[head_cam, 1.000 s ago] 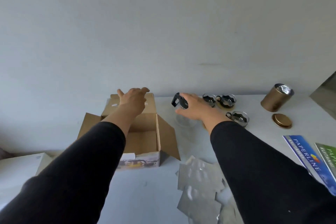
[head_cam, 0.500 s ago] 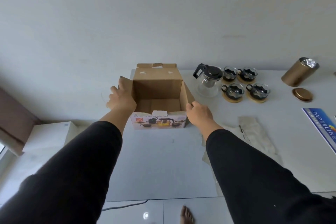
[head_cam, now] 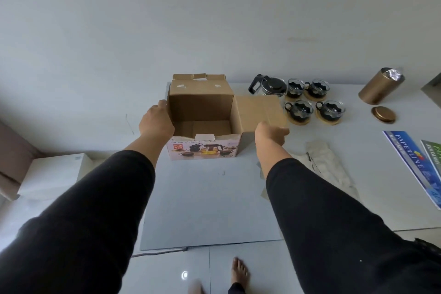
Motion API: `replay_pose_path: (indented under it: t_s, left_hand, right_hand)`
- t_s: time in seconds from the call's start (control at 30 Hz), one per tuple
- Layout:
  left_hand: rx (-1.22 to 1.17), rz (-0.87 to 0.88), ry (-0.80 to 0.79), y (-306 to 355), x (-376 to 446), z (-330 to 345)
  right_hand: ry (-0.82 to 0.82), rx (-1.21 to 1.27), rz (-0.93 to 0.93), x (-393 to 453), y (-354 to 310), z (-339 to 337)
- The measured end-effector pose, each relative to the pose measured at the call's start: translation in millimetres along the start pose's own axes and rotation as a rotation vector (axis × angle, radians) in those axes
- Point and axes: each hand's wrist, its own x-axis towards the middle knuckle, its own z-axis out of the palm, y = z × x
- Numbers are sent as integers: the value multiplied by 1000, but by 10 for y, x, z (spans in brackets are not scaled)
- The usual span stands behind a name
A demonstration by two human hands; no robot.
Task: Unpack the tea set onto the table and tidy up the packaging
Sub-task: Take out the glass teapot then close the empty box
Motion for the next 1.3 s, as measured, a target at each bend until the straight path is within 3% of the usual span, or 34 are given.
replay_pose_path:
  t_s: [0.17,0.37,0.63,0.9,1.1,1.3]
  left_hand:
    - [-11,97,-116,-19,-65,109]
    - [62,123,-183,-6,-85,178]
    - [-168,38,-142,-122,65,145]
    - [-314,-54,-118,40,471,132]
    - [-413,-208,-223,208,949,174]
    - [-484,-305,-205,300,1331,195]
  right_hand:
    - [7,-43,-219,-241,-115,-53]
    - [-194,-486,-557,-349,-46,102]
    - [-336,-1036,-891,-212,77,296]
    - [-278,-849,-769,179,-250,598]
    - [-384,-672,-433,674,-658,1009]
    - [-406,-503,-305,974,-909,1259]
